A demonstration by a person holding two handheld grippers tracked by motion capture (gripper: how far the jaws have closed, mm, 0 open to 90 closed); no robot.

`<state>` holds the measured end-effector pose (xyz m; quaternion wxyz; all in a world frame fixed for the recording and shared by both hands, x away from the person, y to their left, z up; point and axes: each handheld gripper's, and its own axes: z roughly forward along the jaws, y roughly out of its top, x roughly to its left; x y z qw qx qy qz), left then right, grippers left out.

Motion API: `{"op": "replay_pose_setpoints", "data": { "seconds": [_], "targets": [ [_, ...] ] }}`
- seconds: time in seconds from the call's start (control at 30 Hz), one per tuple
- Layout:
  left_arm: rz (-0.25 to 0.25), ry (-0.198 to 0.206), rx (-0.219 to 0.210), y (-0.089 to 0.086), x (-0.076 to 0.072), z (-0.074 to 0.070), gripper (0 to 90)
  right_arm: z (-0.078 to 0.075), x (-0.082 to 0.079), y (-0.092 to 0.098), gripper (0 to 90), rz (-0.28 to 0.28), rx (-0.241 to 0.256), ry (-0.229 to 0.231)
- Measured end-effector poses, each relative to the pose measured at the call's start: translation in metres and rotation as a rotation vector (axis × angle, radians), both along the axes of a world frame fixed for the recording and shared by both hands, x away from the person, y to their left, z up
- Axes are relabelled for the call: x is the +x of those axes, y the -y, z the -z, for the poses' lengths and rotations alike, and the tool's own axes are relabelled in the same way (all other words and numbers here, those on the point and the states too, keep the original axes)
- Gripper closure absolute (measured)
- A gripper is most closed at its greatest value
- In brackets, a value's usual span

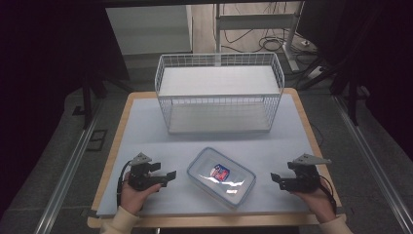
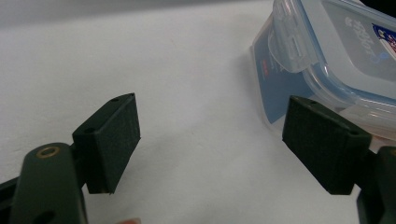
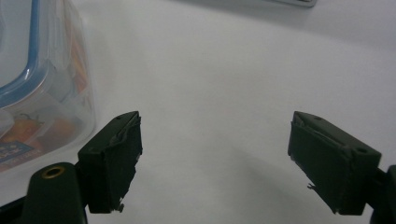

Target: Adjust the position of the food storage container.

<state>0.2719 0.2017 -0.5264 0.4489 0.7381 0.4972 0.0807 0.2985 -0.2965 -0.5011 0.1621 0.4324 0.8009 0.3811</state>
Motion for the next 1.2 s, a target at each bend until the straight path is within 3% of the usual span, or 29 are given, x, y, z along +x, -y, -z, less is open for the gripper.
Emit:
{"op": "replay_pose_setpoints", "data": {
  "seconds": [0.8, 0.9, 1.2],
  "targets": [
    [0.005, -0.005, -0.003, 0.001, 0.003, 0.0, 18.8, -0.007, -0.006, 0.003, 38.4, -0.017, 0.019, 0.004],
    [0.002, 0.001, -0.003, 0.001, 0.002, -0.002, 18.8, -0.009, -0.007, 0.002, 43.7, -0.026, 0.023, 0.007],
    [0.004, -0.002, 0.001, 0.001, 0.002, -0.001, 18.9, -0.022, -0.015, -0.005, 73.0, -0.093, 0.059, 0.021]
  ]
}}
